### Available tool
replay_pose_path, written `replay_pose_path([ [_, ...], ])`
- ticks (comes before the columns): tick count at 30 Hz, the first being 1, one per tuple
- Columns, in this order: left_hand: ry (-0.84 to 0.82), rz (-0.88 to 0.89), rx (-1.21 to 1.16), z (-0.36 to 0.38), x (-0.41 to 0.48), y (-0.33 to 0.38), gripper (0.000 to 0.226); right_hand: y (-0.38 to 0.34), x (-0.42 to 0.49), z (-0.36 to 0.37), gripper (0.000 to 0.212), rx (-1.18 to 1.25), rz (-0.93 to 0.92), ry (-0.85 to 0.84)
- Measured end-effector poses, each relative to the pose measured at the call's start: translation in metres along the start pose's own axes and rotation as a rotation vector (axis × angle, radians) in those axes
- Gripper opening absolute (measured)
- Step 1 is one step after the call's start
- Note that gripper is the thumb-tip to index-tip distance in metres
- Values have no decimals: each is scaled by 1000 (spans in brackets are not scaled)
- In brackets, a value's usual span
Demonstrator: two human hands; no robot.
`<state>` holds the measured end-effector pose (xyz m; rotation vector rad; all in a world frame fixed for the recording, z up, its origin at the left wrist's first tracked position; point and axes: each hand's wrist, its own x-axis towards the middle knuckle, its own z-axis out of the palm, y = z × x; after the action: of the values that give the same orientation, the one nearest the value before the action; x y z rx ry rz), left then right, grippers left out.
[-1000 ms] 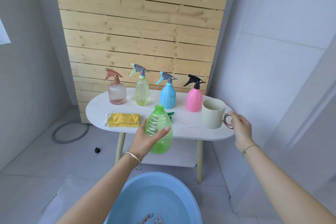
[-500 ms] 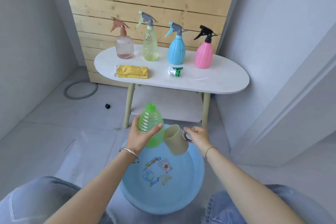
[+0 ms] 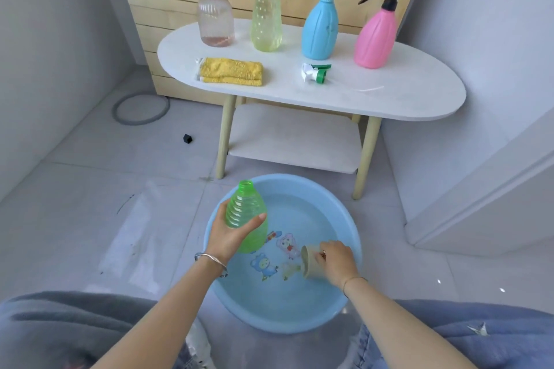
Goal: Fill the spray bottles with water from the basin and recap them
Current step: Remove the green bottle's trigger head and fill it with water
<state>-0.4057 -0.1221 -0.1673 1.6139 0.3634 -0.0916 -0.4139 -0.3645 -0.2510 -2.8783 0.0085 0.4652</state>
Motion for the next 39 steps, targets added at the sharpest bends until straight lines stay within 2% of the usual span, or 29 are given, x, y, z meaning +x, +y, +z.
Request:
replay_pose_path([
  [5,25,-7,11,-7,8,-4,53,-8,5,15,41,-6,-22,-34],
  [10,42,-15,-7,-11,11,-8,60,-13,8,27,43,149,-3,-64],
  [13,44,-15,-31,-12,11,-7,54,-15,7,28,43,361,13,-86],
  [17,65,2,-75,-16,9,0,54,-24,-2,14,39,778,158,-50],
  [21,77,29,-107,-18,7,5,48,-36,-10,-18,38,963,217,45],
  [25,44,68,-147,-18,3,14,62,-41,-17,-71,32,1112,208,152],
  [28,21,104,-154,-14,0,21,74,-42,-21,-115,40,1145,182,236],
  [33,-74,175,-112,-4,-7,31,73,-37,-30,-175,39,1200,50,319],
  [36,-126,204,-60,4,-10,32,76,-33,-37,-200,50,1218,16,356],
  [39,-138,243,9,9,-13,32,88,-31,-44,-213,48,1240,-22,388],
])
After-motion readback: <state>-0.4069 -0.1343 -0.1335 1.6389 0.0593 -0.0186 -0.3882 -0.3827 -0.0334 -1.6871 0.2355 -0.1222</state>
